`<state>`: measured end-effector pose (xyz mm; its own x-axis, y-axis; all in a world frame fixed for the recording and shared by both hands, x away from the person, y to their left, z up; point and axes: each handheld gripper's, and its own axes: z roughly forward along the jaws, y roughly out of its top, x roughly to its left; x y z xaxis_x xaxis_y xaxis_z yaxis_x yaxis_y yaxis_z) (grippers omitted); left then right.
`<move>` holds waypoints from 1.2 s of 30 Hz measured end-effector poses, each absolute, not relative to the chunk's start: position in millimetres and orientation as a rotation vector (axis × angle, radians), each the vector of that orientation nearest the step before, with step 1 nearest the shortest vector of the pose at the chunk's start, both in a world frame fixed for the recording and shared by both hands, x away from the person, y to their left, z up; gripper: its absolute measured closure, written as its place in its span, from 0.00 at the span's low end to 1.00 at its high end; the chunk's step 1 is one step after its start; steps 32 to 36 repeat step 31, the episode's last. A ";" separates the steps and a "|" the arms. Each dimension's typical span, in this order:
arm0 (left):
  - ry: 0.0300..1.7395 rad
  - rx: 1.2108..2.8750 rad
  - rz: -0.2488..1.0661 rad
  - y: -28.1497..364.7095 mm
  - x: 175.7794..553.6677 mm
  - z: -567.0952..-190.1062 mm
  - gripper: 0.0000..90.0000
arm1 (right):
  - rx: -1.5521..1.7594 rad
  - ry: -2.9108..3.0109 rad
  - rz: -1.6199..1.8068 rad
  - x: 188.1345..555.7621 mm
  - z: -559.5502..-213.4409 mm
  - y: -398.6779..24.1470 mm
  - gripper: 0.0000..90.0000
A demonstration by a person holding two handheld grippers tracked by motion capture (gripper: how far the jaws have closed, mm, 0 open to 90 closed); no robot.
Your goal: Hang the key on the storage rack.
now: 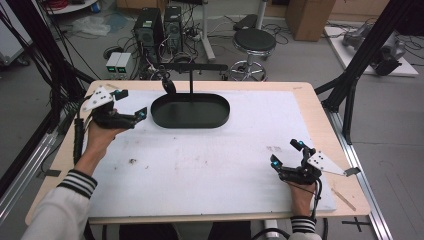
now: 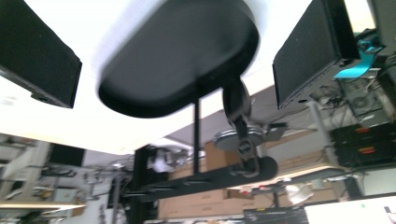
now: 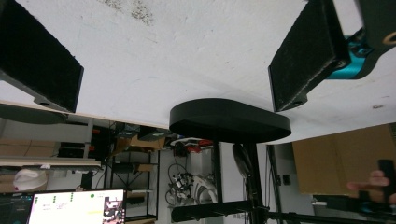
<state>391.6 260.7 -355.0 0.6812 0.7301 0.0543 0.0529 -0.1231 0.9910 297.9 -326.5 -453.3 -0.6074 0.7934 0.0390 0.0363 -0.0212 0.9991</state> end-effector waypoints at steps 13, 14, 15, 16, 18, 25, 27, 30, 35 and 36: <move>0.636 1.539 0.658 296.8 302.3 -409.7 0.02 | 0.865 1.684 1.678 296.9 -453.3 -325.4 0.02; 0.644 1.536 0.657 297.5 296.4 -418.1 0.02 | 0.866 1.685 1.680 296.9 -453.2 -325.5 0.02; 0.652 1.536 0.656 298.3 292.5 -425.1 0.02 | 0.866 1.685 1.680 296.9 -453.2 -325.5 0.02; 0.664 1.531 0.646 299.5 289.1 -431.4 0.02 | 0.867 1.685 1.681 296.8 -453.2 -325.5 0.02; 0.686 1.504 0.648 302.3 283.3 -441.6 0.02 | 0.867 1.683 1.683 297.0 -453.3 -325.5 0.02; 0.683 1.430 0.686 307.7 272.0 -453.7 0.02 | 0.865 1.682 1.679 297.2 -453.3 -325.5 0.02; 0.685 1.431 0.721 306.1 270.1 -453.9 0.02 | 0.867 1.684 1.681 297.1 -453.3 -325.5 0.02; 0.715 1.415 0.720 307.0 270.8 -454.0 0.02 | 0.866 1.682 1.679 297.1 -453.4 -325.3 0.02; 0.712 1.416 0.721 307.1 270.6 -454.0 0.02 | 0.866 1.682 1.679 297.1 -453.4 -325.3 0.02; 0.712 1.416 0.721 307.1 270.6 -454.0 0.02 | 0.866 1.682 1.679 297.1 -453.4 -325.3 0.02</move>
